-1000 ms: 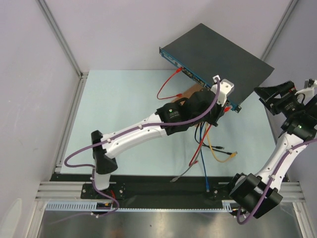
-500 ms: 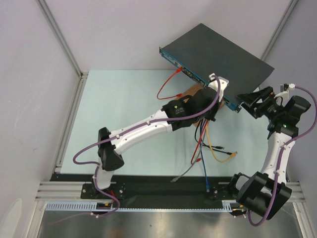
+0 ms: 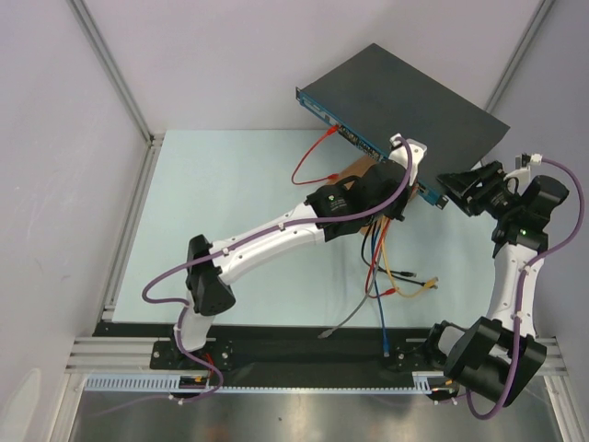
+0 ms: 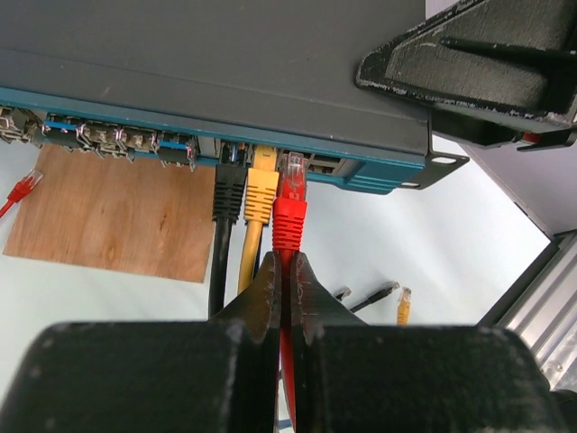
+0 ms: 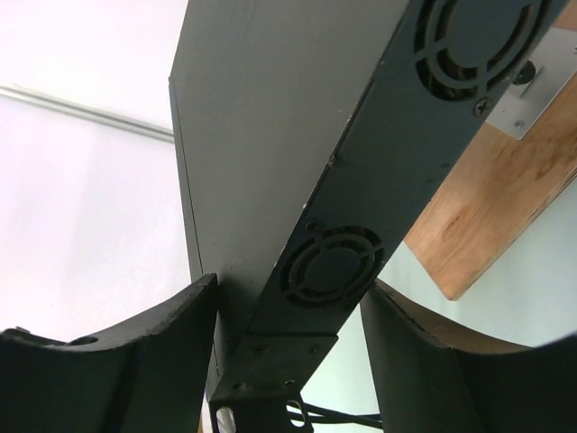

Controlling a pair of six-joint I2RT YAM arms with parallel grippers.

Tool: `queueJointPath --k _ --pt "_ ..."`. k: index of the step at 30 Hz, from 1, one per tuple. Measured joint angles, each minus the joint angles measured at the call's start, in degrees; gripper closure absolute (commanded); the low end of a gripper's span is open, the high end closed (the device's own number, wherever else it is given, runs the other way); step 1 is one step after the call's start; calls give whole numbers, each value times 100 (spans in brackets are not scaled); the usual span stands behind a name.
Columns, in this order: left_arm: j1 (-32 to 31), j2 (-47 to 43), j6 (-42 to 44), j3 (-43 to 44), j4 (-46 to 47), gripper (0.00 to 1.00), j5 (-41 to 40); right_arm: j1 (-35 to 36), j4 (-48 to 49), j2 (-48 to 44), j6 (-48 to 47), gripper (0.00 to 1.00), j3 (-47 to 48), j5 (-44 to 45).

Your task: Insert the plug into the switch port

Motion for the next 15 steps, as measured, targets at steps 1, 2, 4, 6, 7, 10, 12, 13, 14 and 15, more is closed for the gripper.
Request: queueJointPath --k 1,2,4,6,7,10,12,13,14,15 --pt "0 7 2 2 17 100 0 0 4 0 44 39 -13 2" --pt "4 13 2 4 31 100 2 0 17 0 72 41 -22 0" --pt "9 46 2 33 42 100 4 0 44 -2 94 43 -33 2" --pt "9 63 4 61 35 100 7 0 59 -2 111 44 -42 7" --pt "9 68 7 74 24 100 9 0 61 -2 120 44 -44 7" --pt "9 72 7 85 20 100 11 2 66 -2 127 45 -46 7" --pt "9 76 7 85 20 100 17 4 66 -2 125 46 -48 9" --pt "11 76 7 85 20 99 22 7 68 -2 125 46 -52 13" --pt "11 76 9 85 20 100 33 9 66 -2 125 47 -52 15" --pt "15 76 9 85 22 100 61 11 66 -2 125 48 -55 20"
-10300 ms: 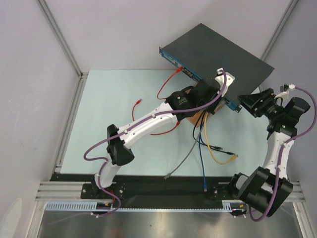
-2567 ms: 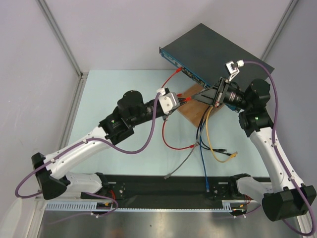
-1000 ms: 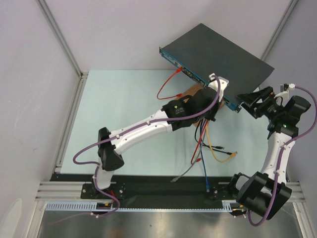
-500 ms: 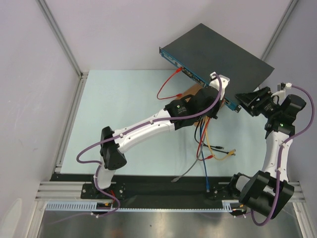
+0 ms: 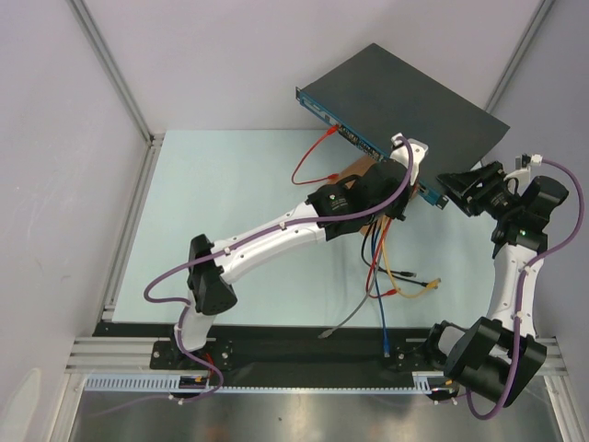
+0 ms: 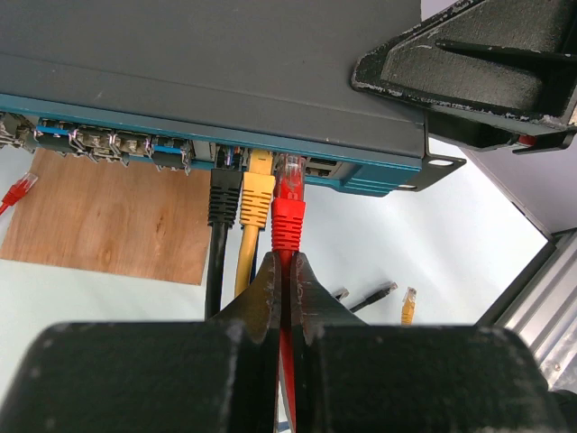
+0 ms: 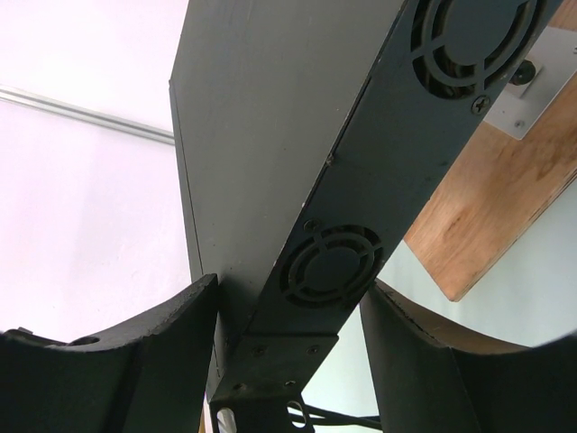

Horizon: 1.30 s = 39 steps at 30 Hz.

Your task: Insert the plug into the switch port

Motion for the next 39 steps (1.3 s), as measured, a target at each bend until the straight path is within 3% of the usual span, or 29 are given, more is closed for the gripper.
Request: queueJointPath --k 39 --pt "15 -120 291 -138 566 100 -7 9 20 0 -4 54 -7 17"
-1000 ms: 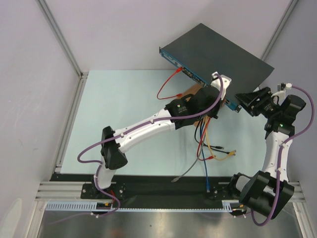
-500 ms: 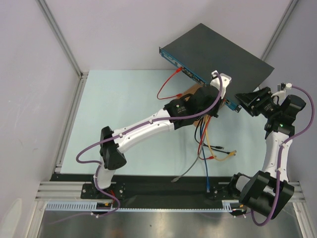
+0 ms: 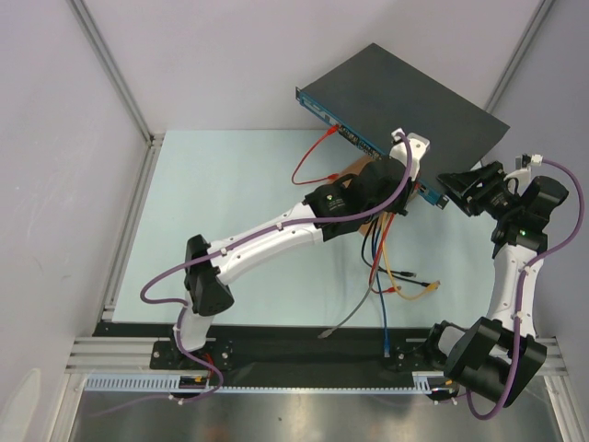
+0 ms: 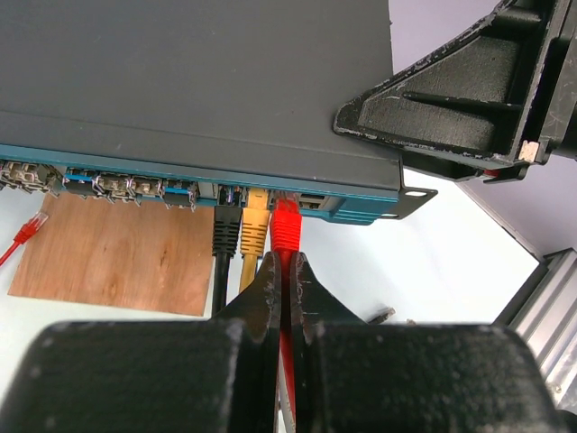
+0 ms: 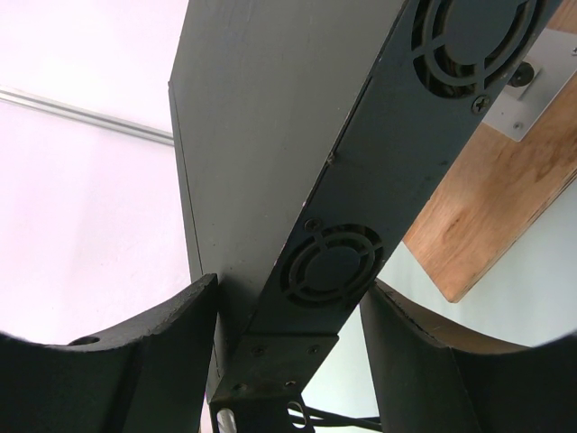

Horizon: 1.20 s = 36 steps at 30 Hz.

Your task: Insert the plug into the switch port

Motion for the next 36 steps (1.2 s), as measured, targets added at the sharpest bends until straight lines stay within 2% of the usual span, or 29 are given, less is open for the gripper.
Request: queueJointPath --k 21,36 --pt "-7 -81 -107 -249 184 100 -87 0 4 0 2 56 -2 2" --pt "-7 11 -151 -249 -164 100 -55 0 4 0 0 56 -2 2"
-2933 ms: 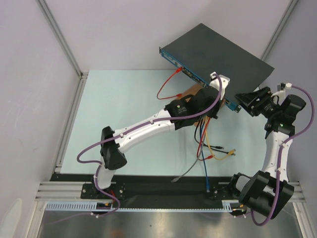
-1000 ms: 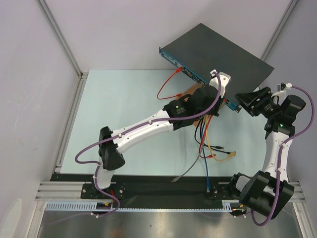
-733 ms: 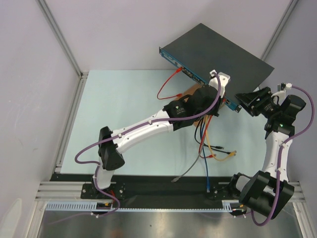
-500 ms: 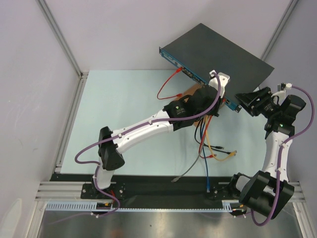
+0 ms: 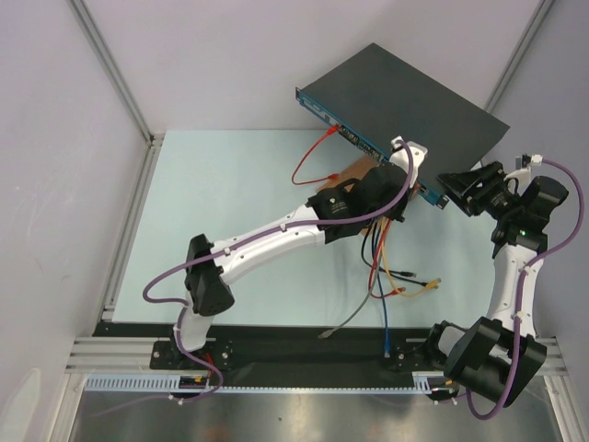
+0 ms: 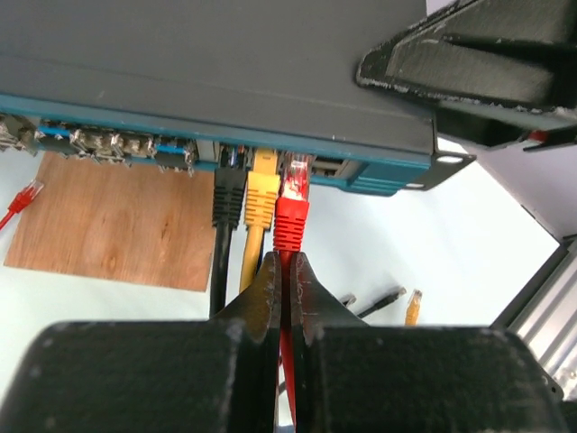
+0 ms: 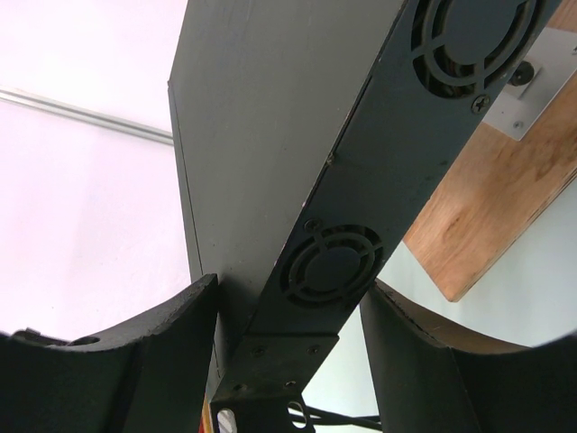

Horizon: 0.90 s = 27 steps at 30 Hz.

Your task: Insert the plug into the switch port

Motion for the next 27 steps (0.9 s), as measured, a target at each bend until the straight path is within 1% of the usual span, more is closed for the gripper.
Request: queueJointPath --k 7,16,22,25,26,27 --pt "2 114 -11 68 87 100 -13 2 -9 7 -17 54 0 -9" --pt "0 114 52 68 120 100 -9 2 -4 7 -17 58 0 -7" --pt "17 116 116 74 164 100 103 28 9 -4 -11 66 -11 33" --pt "35 116 188 74 195 100 173 35 35 -7 2 73 -15 46" --pt "42 116 216 74 216 100 205 39 39 -7 2 79 -17 48" --pt "52 129 258 76 256 100 238 44 44 -7 4 82 -20 55"
